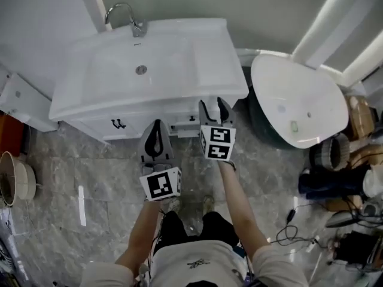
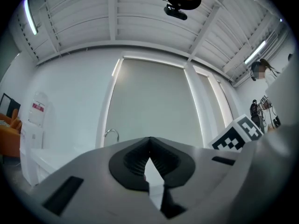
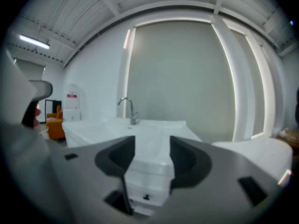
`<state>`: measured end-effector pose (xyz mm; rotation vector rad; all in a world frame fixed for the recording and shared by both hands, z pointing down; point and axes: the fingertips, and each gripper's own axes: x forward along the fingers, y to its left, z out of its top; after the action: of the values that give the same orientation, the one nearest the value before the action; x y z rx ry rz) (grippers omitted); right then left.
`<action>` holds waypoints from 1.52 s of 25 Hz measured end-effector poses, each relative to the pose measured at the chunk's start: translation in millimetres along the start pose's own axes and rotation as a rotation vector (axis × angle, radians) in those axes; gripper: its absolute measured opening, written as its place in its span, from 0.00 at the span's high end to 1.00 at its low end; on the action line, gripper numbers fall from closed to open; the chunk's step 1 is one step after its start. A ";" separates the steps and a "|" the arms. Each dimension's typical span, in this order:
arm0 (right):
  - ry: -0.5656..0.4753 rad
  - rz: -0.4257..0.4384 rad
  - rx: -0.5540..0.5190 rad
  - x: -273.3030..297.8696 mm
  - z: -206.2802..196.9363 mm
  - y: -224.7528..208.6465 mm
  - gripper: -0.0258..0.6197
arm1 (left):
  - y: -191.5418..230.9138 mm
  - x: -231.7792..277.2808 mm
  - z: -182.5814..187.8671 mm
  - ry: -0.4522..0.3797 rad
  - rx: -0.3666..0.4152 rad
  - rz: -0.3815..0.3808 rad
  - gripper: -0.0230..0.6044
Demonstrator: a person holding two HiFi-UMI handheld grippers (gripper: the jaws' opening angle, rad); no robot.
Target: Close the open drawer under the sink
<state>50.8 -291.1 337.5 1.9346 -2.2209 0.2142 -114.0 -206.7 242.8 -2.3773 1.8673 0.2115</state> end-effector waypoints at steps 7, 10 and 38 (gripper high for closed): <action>-0.207 0.063 0.012 -89.2 145.0 -0.9 0.58 | -5.1 -6.4 112.1 -0.078 0.007 0.019 0.93; -0.304 0.076 -0.028 -131.1 186.4 3.7 0.60 | -12.4 -17.9 132.4 -0.093 0.006 0.022 0.93; -0.370 0.098 -0.084 -270.1 131.1 -33.9 0.91 | -104.7 -98.0 150.9 -0.142 0.070 0.116 0.93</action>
<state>113.8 -66.0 146.1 1.9521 -2.5049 -0.2418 -41.3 -62.1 111.8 -2.1512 1.9151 0.3110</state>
